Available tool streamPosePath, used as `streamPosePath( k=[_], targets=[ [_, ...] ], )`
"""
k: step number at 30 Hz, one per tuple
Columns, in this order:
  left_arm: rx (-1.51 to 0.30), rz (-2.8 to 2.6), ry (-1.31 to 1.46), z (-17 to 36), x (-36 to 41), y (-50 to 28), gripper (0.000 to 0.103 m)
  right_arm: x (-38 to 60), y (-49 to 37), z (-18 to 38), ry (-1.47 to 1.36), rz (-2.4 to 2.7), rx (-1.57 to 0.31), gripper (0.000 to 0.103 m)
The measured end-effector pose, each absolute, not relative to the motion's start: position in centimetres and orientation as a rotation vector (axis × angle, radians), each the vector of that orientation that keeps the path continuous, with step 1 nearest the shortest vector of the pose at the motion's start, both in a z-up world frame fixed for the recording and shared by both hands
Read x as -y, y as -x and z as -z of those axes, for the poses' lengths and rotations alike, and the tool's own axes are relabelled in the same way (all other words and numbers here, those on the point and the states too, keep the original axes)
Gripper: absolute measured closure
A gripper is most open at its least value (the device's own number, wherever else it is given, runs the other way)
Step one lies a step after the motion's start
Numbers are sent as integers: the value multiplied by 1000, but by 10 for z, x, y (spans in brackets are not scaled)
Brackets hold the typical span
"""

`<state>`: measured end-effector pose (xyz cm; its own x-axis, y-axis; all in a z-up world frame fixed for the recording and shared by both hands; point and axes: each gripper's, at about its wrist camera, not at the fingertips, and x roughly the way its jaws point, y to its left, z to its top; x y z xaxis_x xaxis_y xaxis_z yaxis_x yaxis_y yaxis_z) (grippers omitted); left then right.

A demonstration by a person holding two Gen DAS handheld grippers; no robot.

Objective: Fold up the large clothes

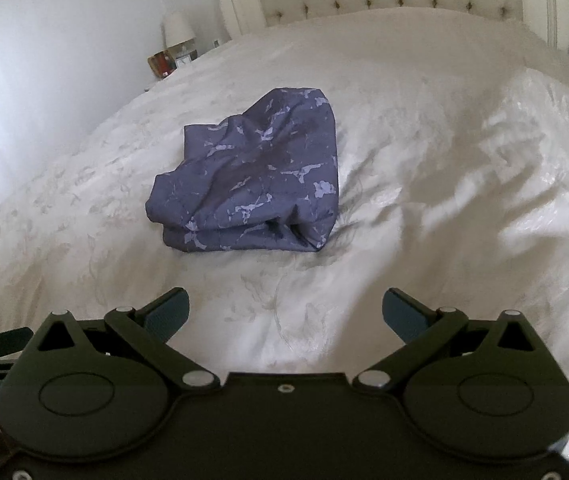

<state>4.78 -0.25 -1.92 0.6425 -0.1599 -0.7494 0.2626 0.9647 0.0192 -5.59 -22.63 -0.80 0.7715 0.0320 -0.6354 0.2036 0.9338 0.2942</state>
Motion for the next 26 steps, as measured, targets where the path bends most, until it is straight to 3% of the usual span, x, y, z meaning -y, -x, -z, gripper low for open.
streamPosePath(
  k=[26],
  targets=[
    [-885, 239, -142, 31, 5, -57, 6, 225, 47, 20, -393, 92, -732, 1]
  ],
)
